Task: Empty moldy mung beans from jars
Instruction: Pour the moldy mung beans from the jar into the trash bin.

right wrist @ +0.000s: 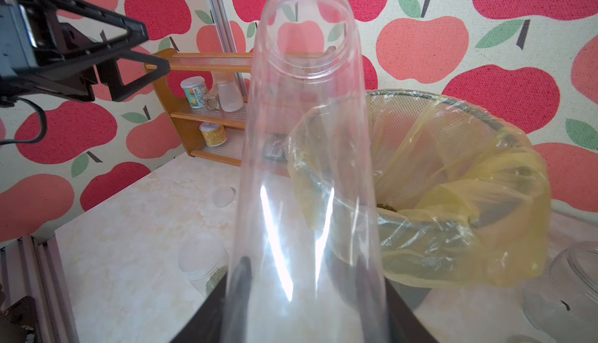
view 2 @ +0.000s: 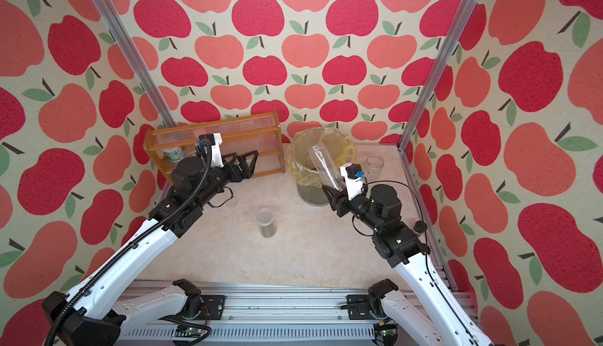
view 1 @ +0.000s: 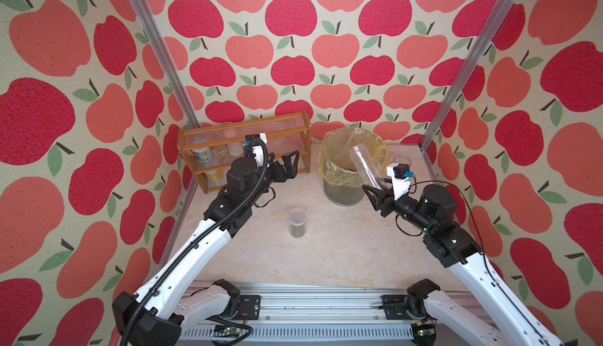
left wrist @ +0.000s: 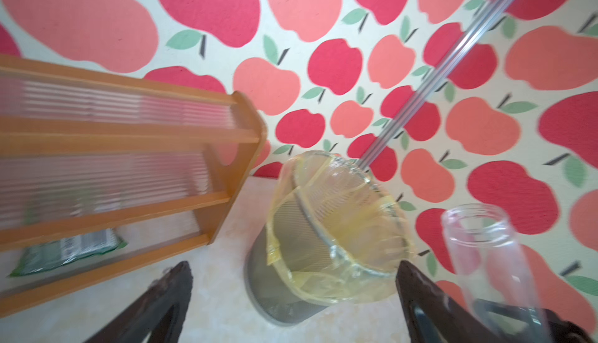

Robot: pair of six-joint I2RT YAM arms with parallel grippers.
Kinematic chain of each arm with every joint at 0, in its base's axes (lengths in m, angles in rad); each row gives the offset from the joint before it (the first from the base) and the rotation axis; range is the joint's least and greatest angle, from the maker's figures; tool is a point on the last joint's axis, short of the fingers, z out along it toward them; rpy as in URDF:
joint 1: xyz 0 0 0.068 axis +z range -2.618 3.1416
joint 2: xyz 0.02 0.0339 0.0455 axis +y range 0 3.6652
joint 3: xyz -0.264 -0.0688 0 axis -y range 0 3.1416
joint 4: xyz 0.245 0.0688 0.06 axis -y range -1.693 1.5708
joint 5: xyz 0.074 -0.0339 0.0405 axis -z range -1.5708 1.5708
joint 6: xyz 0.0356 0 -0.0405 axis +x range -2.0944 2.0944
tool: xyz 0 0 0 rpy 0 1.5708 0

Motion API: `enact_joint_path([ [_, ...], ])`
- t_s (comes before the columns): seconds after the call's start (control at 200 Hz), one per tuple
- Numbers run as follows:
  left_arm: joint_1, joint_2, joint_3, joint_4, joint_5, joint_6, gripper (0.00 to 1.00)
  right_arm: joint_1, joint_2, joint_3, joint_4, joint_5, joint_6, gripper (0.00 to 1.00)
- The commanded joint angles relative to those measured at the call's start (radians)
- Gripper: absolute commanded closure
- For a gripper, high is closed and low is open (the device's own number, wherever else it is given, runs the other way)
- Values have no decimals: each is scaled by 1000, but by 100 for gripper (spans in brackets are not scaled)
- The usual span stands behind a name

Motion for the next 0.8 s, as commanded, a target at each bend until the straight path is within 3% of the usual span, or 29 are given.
enact_joint_path([
  [0.0, -84, 60, 60, 59, 162, -15, 0, -6, -2, -12, 89, -71, 23, 60],
  [0.215, -216, 167, 159, 120, 229, 83, 0, -6, 18, -32, 186, -173, 43, 60],
  [0.795, -226, 394, 336, 148, 308, 36, 0, -4, 30, -37, 278, -303, 37, 60],
])
